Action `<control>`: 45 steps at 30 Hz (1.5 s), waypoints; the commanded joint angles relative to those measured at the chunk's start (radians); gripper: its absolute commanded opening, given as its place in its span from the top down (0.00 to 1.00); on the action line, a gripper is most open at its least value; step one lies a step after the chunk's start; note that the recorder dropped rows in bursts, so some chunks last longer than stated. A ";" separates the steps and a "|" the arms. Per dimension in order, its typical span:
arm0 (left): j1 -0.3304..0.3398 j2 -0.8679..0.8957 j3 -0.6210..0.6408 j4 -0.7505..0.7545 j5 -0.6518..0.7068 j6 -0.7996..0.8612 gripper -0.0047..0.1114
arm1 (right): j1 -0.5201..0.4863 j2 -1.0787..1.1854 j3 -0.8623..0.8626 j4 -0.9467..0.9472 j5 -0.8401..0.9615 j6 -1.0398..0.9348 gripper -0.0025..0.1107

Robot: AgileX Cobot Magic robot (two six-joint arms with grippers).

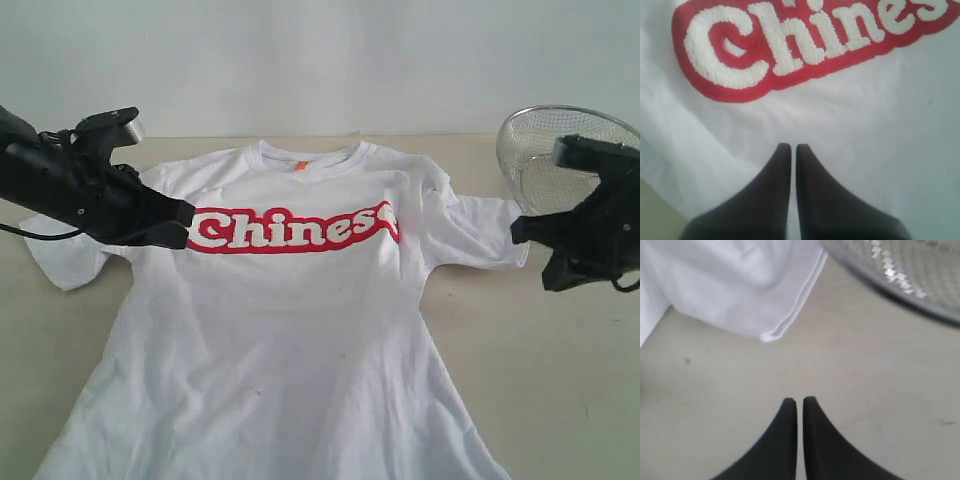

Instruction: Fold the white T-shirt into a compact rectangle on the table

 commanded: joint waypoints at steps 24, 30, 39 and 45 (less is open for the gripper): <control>-0.003 -0.009 0.003 -0.011 -0.004 0.006 0.92 | -0.003 -0.013 0.215 0.919 -0.184 -0.767 0.51; -0.003 -0.009 0.003 -0.011 -0.004 0.006 0.92 | -0.003 -0.013 0.213 0.924 -0.294 -0.702 0.45; -0.003 -0.009 0.003 -0.011 -0.006 0.006 0.92 | -0.003 0.036 0.143 0.926 -0.262 -0.628 0.45; -0.003 -0.009 0.003 -0.011 -0.006 0.006 0.92 | -0.003 0.127 0.084 0.930 -0.235 -0.593 0.45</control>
